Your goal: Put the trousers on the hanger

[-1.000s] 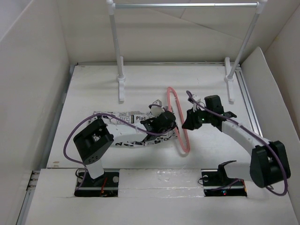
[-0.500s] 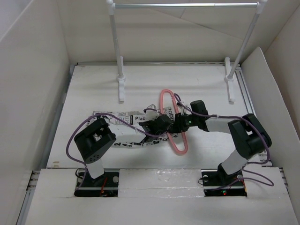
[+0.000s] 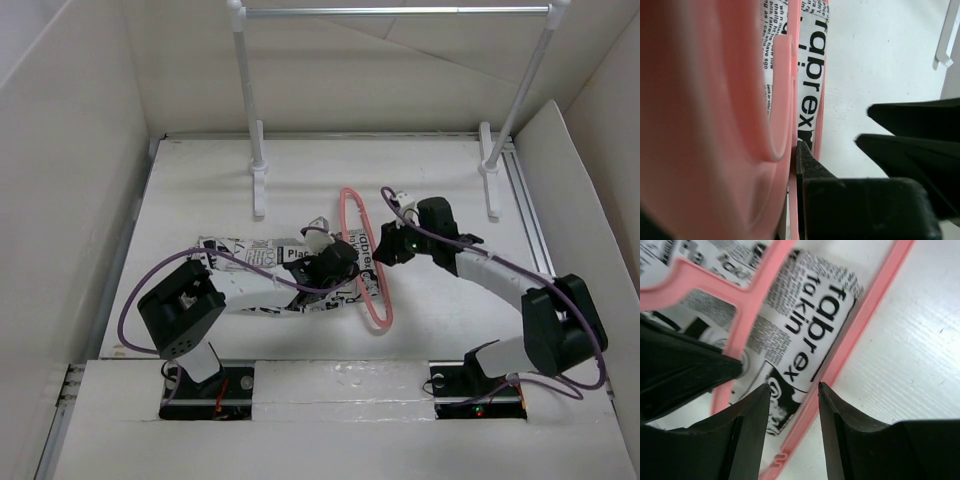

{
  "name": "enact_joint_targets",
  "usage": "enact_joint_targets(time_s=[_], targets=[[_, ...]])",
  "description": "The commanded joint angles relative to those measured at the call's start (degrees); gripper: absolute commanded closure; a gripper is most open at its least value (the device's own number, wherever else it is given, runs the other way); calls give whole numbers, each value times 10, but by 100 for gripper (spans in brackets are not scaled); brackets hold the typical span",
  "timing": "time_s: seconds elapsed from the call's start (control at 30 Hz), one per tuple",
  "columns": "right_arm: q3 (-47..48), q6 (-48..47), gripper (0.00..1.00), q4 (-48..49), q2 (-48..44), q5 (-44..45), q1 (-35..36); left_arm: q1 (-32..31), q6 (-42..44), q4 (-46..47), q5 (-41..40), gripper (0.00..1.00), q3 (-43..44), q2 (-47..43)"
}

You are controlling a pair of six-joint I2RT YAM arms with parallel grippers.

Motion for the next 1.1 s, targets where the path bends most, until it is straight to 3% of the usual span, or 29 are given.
enact_joint_targets(time_s=[0.0,0.33,0.37,0.4,0.53,0.73,1.0,1.07], targets=[[4,-23,51,-26,56,17,9,3,18,-7,3,100,-1,0],[24,13,55,20,172,67,78,3,25,-6,14,100,12,29],[25,20,61,20,178,74,84,3,25,-5,14,100,11,30],[24,21,83,20,179,81,84,3,25,-4,14,100,10,30],[21,22,100,5,151,98,77,3,25,-10,12,100,7,32],[69,-16,100,-74,89,125,71,3,32,-38,8,100,19,39],[92,-78,100,-155,-14,60,-30,3,55,-81,-22,100,2,16],[82,-93,96,-162,-17,38,-52,3,67,-85,-28,100,1,8]])
